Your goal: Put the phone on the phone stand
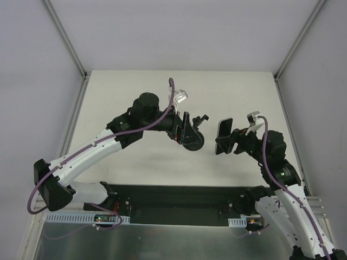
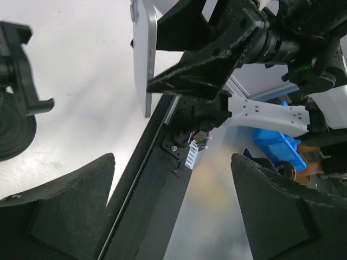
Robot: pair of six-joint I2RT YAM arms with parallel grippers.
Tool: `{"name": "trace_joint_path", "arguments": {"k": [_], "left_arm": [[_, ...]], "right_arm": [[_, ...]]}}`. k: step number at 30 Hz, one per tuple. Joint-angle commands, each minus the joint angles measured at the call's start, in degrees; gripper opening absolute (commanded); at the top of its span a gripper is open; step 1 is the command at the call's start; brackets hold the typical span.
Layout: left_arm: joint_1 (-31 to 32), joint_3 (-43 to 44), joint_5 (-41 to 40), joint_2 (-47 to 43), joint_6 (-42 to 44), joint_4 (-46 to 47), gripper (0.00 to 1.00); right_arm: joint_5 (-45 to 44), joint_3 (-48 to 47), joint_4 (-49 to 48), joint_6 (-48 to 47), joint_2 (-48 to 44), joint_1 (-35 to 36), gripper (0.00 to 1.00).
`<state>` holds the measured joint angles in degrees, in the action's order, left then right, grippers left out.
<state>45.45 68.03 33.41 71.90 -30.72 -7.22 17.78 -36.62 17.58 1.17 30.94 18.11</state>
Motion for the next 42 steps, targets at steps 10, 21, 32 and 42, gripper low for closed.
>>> {"name": "trace_joint_path", "arguments": {"k": [10,21,32,42], "left_arm": [[10.8,18.6,-16.5,11.9,0.0,-8.7,0.89],[11.3,23.6,-18.4,18.4,0.0,-12.9,0.61],[11.9,24.6,-15.5,20.3,-0.3,-14.1,0.35],[12.0,25.1,-14.8,18.7,1.7,-16.5,0.00]], "right_arm": [[-0.5,-7.1,0.0,-4.1,-1.7,11.4,0.01],[-8.4,-9.8,0.6,-4.9,0.0,18.7,0.01],[-14.5,-10.6,0.1,-5.6,2.5,25.0,0.01],[-21.9,-11.1,4.2,-5.2,3.2,27.2,0.66]]}}
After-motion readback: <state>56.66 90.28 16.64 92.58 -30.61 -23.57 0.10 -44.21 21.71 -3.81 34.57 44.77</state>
